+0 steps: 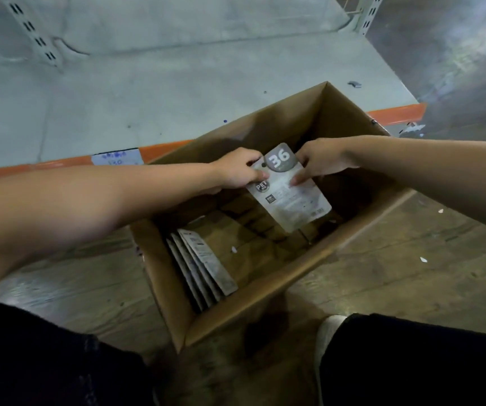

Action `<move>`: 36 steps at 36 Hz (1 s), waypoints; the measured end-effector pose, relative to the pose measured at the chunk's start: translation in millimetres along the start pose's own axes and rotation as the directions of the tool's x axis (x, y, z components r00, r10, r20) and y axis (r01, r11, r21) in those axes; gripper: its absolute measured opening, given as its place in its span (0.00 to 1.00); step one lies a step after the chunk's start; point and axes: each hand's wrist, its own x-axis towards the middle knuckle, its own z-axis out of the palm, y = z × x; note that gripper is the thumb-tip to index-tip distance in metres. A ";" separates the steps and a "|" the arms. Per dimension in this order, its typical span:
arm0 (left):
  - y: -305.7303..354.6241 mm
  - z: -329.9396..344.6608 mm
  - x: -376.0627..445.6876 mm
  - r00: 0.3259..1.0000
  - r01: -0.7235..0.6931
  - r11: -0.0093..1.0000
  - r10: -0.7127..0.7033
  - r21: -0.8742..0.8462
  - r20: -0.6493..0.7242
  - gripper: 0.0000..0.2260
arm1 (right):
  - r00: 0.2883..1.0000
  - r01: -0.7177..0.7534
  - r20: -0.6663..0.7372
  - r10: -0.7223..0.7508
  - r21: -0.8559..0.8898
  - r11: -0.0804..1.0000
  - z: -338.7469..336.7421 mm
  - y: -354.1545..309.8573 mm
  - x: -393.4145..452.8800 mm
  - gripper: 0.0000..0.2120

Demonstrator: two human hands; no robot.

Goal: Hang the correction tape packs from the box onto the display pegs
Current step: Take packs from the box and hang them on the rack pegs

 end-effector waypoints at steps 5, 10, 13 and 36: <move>-13.9 5.5 -8.5 0.955 0.071 0.912 -0.179 0.403 0.237 0.10 | 0.993 -0.033 0.107 0.050 -0.151 0.988 2.6 -11.8 -6.0 0.04; -35.4 32.1 -17.6 0.832 -0.200 0.579 -0.325 0.790 0.449 0.09 | 0.993 -0.048 0.091 0.075 -0.263 0.964 4.0 -9.3 -10.2 0.09; -40.9 40.9 -20.9 0.738 -0.292 0.483 -0.435 0.825 0.516 0.15 | 0.994 -0.057 0.074 0.081 -0.284 0.957 2.9 -6.8 -11.2 0.11; -54.0 26.9 5.9 0.788 -0.317 0.457 -0.362 0.831 0.499 0.12 | 0.996 -0.088 -0.018 0.086 -0.170 0.982 -17.1 -6.4 -9.9 0.18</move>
